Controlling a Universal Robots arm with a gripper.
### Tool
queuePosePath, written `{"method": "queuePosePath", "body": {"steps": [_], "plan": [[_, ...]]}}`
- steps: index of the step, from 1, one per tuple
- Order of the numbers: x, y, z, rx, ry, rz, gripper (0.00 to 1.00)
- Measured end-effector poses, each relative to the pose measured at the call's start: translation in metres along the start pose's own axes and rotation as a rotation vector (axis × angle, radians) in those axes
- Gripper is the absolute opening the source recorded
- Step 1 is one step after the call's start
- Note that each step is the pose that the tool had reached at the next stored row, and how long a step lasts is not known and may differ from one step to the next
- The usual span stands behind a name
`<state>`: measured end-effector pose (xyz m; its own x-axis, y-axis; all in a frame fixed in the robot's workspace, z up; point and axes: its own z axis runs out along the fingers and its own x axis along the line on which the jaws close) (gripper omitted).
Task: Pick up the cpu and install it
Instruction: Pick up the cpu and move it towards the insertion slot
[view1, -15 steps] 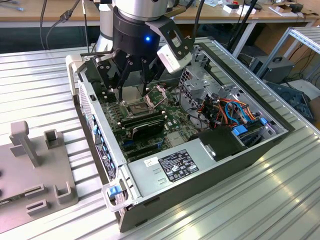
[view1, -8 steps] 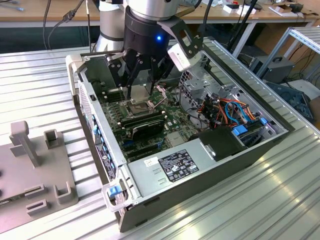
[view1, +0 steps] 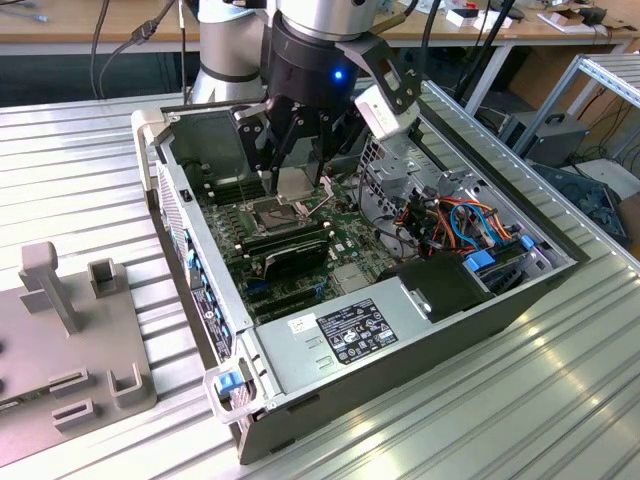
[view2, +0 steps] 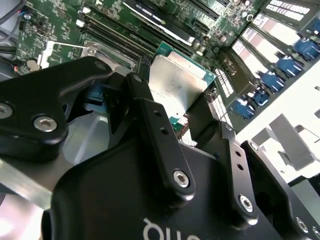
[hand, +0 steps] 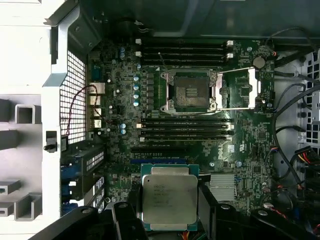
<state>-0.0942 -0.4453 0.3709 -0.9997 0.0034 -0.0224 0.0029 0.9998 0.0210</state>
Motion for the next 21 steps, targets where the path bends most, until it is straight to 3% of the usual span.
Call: {"method": "queuePosePath", "body": {"steps": [6, 11, 16, 21], "plan": [[-0.0121, 0.0000, 0.0003, 0.0000, 0.0000, 0.000, 0.55], [-0.0269, 0.0001, 0.0007, 0.0000, 0.0000, 0.000, 0.55], [-0.0322, 0.0001, 0.0008, 0.0000, 0.0000, 0.000, 0.55], [-0.0328, 0.0007, 0.0009, -0.0001, 0.0000, 0.000, 0.55]]}}
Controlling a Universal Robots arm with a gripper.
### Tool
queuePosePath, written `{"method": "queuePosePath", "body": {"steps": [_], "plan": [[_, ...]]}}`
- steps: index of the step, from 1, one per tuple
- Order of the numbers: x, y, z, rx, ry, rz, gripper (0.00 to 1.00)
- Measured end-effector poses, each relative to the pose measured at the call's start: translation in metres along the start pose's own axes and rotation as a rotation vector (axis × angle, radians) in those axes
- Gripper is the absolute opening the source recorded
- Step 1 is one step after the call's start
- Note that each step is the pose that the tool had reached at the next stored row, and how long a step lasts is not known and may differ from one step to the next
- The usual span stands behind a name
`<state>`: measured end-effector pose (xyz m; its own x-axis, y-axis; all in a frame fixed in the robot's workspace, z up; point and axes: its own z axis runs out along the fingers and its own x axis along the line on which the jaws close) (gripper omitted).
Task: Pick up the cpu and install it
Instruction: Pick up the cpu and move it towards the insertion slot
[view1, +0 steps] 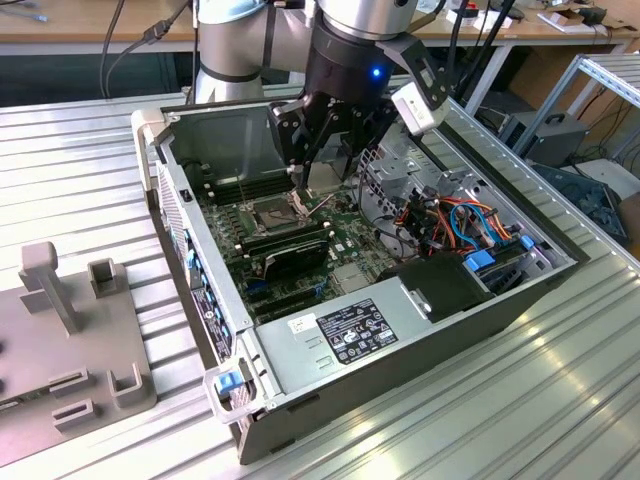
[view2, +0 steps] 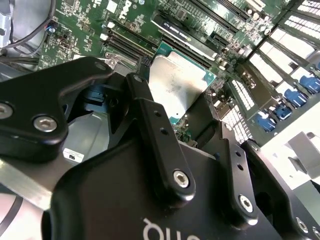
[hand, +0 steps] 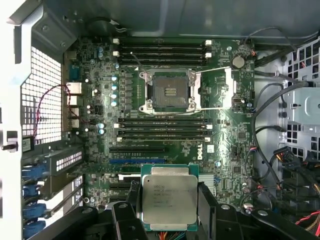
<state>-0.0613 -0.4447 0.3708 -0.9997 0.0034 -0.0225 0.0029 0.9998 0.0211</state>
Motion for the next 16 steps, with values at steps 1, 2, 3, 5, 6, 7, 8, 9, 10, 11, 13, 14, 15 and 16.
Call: {"method": "queuePosePath", "body": {"steps": [1, 2, 3, 5, 6, 7, 8, 9, 10, 11, 13, 14, 15, 16], "plan": [[0.0000, 0.0009, 0.0001, 0.0001, 0.0000, 0.000, 0.55], [0.0000, 0.0031, 0.0004, 0.0000, -0.0001, 0.000, 0.55], [0.0001, 0.0059, 0.0008, 0.0000, 0.0000, 0.000, 0.55], [0.0000, 0.0137, 0.0020, 0.0000, 0.0000, 0.000, 0.55], [0.0000, 0.0162, 0.0025, 0.0000, 0.0000, 0.000, 0.55], [0.0000, 0.0216, 0.0035, 0.0002, 0.0000, 0.000, 0.55], [0.0000, 0.0241, 0.0040, 0.0002, 0.0001, 0.000, 0.55], [0.0000, 0.0263, 0.0045, 0.0000, 0.0000, 0.000, 0.55], [0.0000, 0.0296, 0.0053, 0.0000, 0.0000, 0.000, 0.55], [0.0000, 0.0314, 0.0057, 0.0001, 0.0000, 0.000, 0.55], [0.0001, 0.0361, 0.0069, 0.0001, 0.0000, 0.000, 0.55], [0.0001, 0.0381, 0.0074, 0.0000, 0.0000, 0.000, 0.55], [0.0001, 0.0425, 0.0082, 0.0000, 0.0000, 0.000, 0.55], [0.0001, 0.0471, 0.0089, 0.0001, 0.0000, 0.000, 0.55]]}}
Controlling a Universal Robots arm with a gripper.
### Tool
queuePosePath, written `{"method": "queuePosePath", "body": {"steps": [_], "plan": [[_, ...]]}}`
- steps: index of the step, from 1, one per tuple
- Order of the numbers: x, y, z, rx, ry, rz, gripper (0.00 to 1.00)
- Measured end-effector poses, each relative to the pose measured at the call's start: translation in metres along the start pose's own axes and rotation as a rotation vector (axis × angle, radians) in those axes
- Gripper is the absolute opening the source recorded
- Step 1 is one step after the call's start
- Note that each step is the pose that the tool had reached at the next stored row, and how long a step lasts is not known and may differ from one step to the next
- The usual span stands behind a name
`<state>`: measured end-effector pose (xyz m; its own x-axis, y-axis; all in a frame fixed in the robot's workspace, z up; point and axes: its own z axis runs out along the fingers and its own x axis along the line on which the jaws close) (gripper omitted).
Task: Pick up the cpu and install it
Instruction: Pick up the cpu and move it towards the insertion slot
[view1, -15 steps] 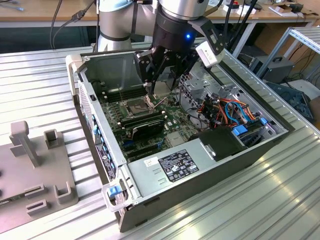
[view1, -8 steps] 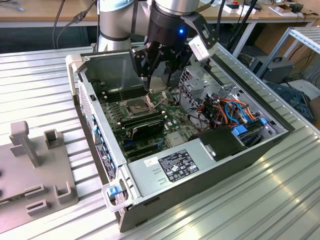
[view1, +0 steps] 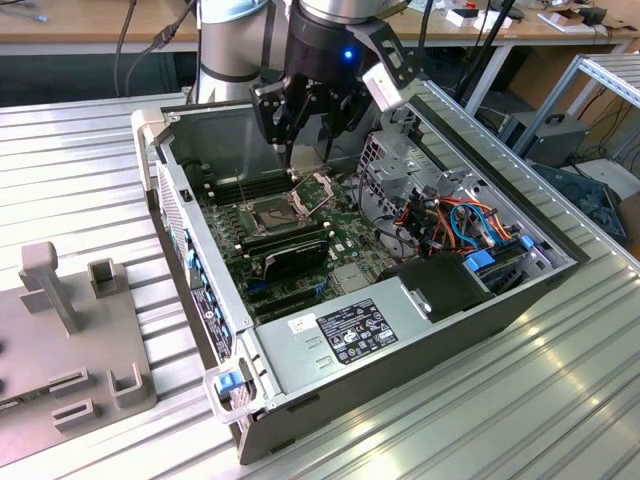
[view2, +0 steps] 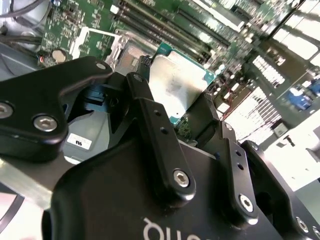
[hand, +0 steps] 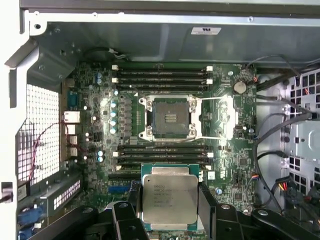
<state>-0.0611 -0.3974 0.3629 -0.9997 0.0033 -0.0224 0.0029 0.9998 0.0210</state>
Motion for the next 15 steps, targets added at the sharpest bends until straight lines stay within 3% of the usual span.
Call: {"method": "queuePosePath", "body": {"steps": [5, 6, 15], "plan": [[-0.0001, 0.0138, 0.0049, 0.0000, 0.0000, 0.000, 0.55], [-0.0002, 0.0169, 0.0090, 0.0000, 0.0001, 0.000, 0.55], [0.0001, 0.0284, 0.0291, -0.0001, 0.0000, 0.000, 0.55]]}}
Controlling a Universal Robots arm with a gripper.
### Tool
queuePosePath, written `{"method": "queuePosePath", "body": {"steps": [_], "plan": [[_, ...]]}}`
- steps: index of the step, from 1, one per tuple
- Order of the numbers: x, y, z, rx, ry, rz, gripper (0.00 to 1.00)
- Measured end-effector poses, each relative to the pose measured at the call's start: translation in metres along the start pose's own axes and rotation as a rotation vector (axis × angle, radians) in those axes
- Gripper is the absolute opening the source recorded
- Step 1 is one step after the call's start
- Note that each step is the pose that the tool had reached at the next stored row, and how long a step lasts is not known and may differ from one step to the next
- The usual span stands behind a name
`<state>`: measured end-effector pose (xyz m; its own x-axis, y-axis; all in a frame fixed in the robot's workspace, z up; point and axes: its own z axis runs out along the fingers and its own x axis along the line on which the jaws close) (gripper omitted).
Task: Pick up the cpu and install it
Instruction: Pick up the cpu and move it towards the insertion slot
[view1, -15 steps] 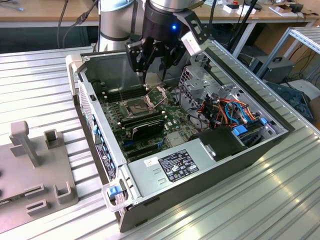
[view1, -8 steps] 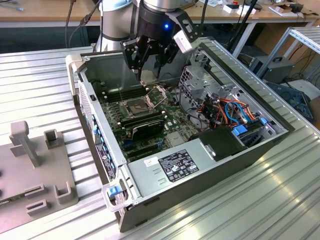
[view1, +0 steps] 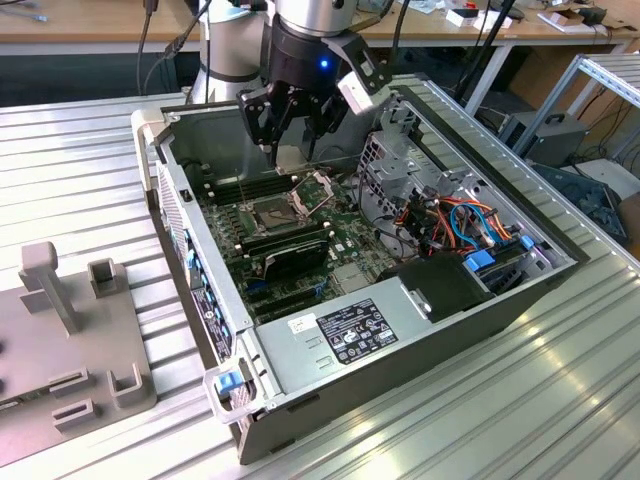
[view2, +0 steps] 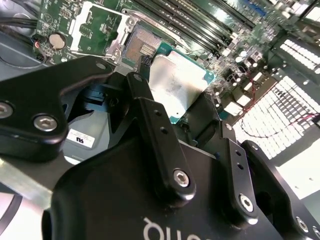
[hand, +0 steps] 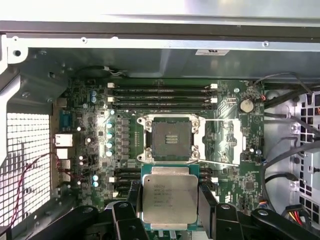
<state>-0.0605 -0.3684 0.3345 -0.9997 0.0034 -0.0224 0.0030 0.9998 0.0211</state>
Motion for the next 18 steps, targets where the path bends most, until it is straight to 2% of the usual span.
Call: {"method": "queuePosePath", "body": {"steps": [7, 10, 14, 18], "plan": [[0.0002, 0.0052, 0.0138, 0.0002, 0.0002, 0.000, 0.55], [0.0005, 0.0100, 0.0249, 0.0000, 0.0000, 0.000, 0.55], [0.0002, 0.0130, 0.0321, -0.0001, 0.0000, 0.000, 0.55], [-0.0036, 0.0153, 0.0371, 0.0001, 0.0001, 0.000, 0.55]]}}
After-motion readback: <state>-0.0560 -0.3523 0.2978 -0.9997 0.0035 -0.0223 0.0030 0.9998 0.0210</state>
